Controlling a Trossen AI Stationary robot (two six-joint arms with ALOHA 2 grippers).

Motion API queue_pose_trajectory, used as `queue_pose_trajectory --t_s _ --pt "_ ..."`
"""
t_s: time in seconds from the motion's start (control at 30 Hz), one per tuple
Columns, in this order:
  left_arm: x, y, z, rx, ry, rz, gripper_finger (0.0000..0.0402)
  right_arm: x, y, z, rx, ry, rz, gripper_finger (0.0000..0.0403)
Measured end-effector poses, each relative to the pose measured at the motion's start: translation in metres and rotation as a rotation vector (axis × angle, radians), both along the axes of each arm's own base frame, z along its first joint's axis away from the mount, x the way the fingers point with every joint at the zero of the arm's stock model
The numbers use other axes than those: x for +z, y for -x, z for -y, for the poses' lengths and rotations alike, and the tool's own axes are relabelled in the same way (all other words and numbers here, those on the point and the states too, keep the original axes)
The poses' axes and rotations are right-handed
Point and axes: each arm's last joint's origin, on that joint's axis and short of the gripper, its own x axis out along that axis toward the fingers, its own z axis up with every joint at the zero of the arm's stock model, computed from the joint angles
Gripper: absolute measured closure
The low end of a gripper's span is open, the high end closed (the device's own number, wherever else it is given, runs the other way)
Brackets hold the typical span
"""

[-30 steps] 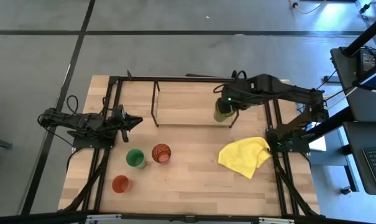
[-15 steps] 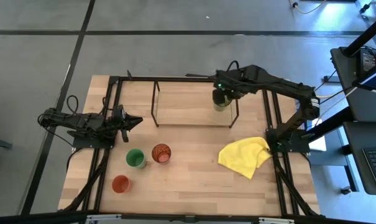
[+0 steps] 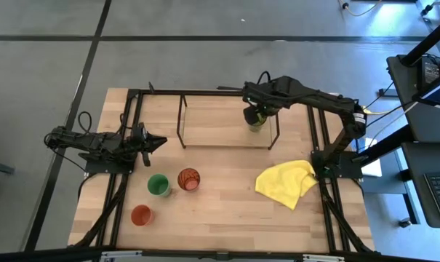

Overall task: Stack small to large cups/mugs on shelf
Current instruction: Put the light green cup on the shelf

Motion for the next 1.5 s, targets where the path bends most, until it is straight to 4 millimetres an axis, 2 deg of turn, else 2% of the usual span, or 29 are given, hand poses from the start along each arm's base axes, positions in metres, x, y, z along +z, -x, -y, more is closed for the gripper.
queue_pose_trajectory --t_s 0.27,0.5,0.93,1.2,1.5 --pt "0.0 0.0 0.0 0.0 0.0 0.0 0.0372 0.001 -0.003 0.009 0.019 -0.015 0.058 0.0385" --pt "0.0 0.0 0.0 0.0 0.0 0.0 0.0372 0.0 0.003 0.007 0.02 -0.047 -0.003 0.0384" --pt "0.0 0.0 0.0 0.0 0.0 0.0 0.0372 -0.001 0.003 0.007 0.023 -0.055 0.001 0.0382" --pt "0.0 0.0 0.0 0.0 0.0 0.0 0.0372 -0.011 -0.008 0.006 0.061 -0.059 -0.024 0.0381" --pt "0.0 0.0 0.0 0.0 0.0 0.0 0.0372 -0.013 -0.008 0.006 0.096 -0.06 -0.056 0.0381"
